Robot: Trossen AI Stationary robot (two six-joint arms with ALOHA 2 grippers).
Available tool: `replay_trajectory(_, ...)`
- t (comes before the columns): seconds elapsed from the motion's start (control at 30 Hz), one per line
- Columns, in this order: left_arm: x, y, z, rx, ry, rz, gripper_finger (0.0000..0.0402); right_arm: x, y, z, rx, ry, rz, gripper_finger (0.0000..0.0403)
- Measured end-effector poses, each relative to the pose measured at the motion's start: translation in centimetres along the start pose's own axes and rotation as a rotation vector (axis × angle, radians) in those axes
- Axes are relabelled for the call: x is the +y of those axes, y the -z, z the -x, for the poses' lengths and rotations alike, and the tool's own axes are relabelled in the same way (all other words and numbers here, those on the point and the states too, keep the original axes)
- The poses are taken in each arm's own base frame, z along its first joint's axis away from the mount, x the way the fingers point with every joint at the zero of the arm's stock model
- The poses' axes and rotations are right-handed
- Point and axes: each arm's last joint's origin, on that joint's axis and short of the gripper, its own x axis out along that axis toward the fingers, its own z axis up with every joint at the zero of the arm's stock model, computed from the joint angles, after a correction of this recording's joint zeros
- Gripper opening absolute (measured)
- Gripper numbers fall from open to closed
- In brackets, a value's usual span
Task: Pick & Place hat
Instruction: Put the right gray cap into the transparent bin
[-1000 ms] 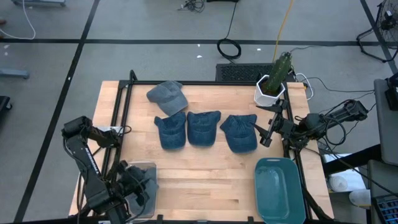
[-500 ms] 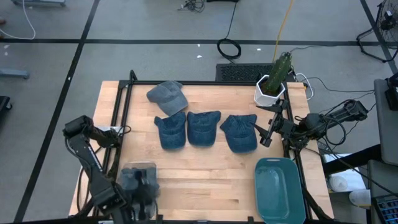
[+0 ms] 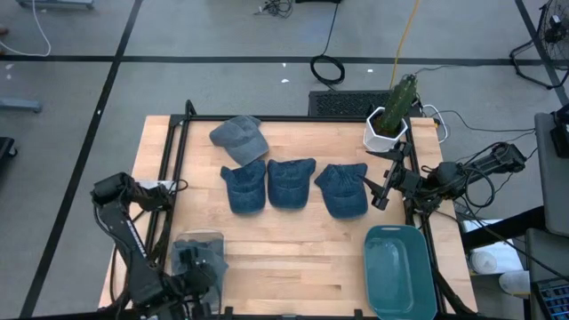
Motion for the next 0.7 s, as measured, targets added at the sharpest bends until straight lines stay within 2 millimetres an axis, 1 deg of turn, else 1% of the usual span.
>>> replay_trajectory(0.13, -0.3, -0.2, -1.1, 0.021, -0.016, -0.010, 0.0003, 0.0, 0.0, 0.0, 0.000, 0.000, 0.000, 0.0287)
replay_trajectory(0.43, 0.0, -1.5, -2.8, 0.144, -0.052, 0.142, 0.0004, 0.0, 0.0, 0.0, 0.000, 0.000, 0.000, 0.0288)
replay_trajectory(0.6, 0.1, -2.0, -4.0, 0.173, -0.086, 0.160, 0.0003, 0.0, 0.0, 0.0, 0.001, 0.000, 0.000, 0.0285)
replay_trajectory(0.7, 0.1, -2.3, -5.0, 0.213, -0.108, 0.167, 0.0002, 0.0, 0.0, 0.0, 0.000, 0.000, 0.000, 0.0284)
